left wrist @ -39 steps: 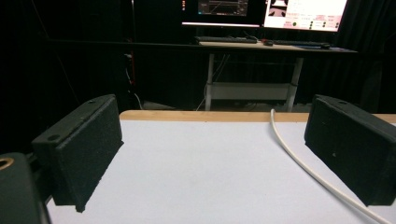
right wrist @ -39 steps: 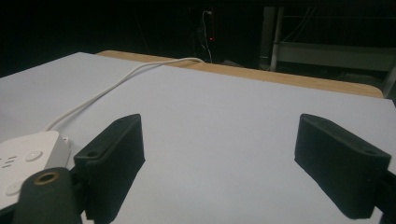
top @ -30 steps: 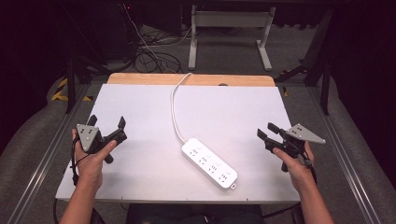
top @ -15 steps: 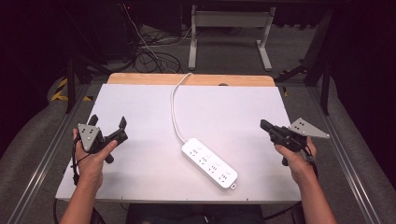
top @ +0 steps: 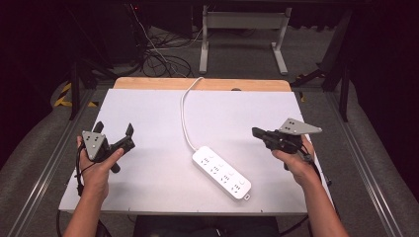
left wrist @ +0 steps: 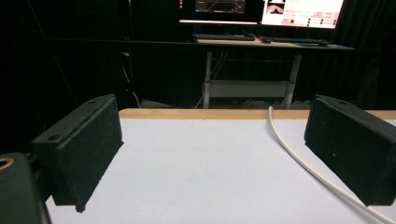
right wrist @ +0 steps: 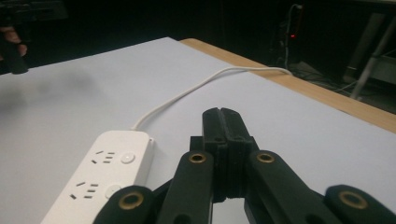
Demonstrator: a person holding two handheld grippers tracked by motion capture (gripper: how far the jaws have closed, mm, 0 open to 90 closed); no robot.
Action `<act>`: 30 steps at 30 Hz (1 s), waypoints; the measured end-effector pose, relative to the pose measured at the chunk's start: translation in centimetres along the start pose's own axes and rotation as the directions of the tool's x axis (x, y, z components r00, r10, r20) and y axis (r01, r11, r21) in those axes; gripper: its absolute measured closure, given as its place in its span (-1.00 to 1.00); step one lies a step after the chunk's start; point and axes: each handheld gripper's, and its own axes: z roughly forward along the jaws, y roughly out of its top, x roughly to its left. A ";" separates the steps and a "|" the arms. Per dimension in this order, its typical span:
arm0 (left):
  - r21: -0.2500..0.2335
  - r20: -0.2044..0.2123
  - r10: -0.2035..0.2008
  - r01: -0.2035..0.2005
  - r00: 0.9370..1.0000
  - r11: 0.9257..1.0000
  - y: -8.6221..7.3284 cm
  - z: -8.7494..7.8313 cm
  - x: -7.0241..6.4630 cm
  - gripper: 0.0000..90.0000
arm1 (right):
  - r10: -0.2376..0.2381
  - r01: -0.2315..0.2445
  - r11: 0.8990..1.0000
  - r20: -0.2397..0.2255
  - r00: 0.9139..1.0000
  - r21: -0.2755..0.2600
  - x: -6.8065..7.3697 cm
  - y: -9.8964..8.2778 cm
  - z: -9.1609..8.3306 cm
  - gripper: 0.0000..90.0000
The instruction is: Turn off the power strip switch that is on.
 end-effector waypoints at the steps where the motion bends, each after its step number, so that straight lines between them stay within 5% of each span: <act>1: 0.001 0.000 0.002 -0.002 1.000 1.000 0.0 0.0 0.0 -0.89 | 0.000 0.000 1.000 0.000 1.000 0.000 0.0 0.0 0.0 1.00; 10: 0.004 0.001 0.001 -0.001 1.000 1.000 -0.1 0.0 0.1 -0.89 | -0.054 0.067 0.993 -0.136 0.989 0.095 2.1 0.3 4.6 1.00; 20: 0.005 -0.006 0.006 -0.006 1.000 1.000 -0.1 -0.3 0.2 -0.89 | -0.079 0.117 0.980 -0.222 0.972 0.163 4.0 0.1 7.7 1.00; 30: 0.008 -0.012 0.003 -0.003 1.000 1.000 -0.1 -0.4 0.4 -0.89 | -0.108 0.186 0.943 -0.277 0.955 0.275 5.9 -1.0 10.9 1.00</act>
